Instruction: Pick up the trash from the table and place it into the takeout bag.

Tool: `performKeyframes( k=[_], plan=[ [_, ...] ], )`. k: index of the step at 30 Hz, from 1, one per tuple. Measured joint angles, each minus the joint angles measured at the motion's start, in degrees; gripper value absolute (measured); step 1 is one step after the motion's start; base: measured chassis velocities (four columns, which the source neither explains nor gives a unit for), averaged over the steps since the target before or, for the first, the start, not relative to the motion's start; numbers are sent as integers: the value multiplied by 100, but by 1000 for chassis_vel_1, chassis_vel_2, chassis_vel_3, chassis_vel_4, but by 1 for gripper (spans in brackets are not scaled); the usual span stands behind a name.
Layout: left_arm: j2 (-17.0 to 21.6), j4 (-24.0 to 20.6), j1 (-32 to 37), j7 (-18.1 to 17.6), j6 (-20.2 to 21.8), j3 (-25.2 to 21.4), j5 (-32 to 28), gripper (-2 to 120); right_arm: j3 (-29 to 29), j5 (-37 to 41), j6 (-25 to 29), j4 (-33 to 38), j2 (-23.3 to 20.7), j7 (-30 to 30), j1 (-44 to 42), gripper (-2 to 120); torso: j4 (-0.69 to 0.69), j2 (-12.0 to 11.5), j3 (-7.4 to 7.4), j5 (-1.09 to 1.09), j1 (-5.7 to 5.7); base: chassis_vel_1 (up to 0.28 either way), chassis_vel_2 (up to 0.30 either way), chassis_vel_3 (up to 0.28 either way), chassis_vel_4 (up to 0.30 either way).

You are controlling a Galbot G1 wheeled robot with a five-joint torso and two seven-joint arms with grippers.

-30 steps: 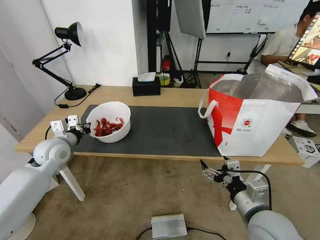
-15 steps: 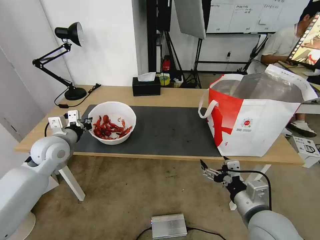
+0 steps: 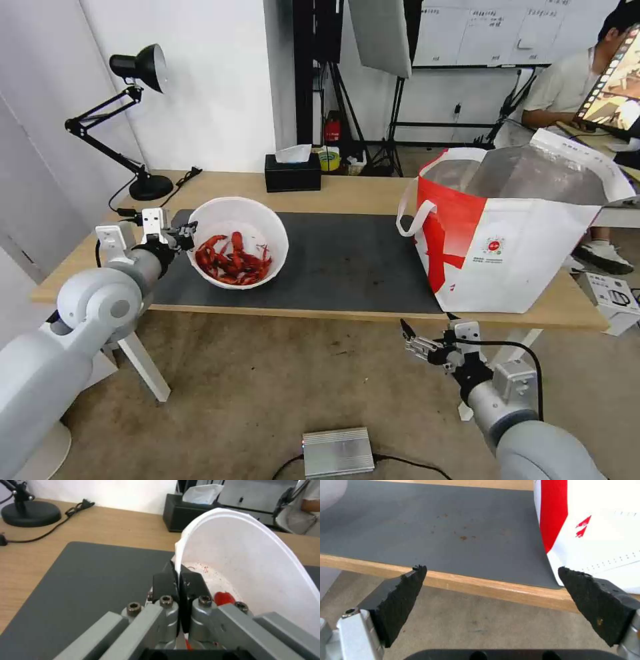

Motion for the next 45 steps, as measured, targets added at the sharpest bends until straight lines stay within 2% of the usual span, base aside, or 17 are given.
performKeyframes(
  k=[22,30,45],
  plan=[
    [-100,-295,-347,-153,41,204,-418,0,0,0,0,0,0,0,0,100,0,0,0,0,0,0,0,0,0],
    [-315,-188,-868,-214,1,617,-647,0,0,0,0,0,0,0,0,100,0,0,0,0,0,0,0,0,0],
    [-879,99,-1709,-241,-329,1354,-984,0,0,0,0,0,0,0,0,100,0,0,0,1,0,0,0,0,0]
  ],
)
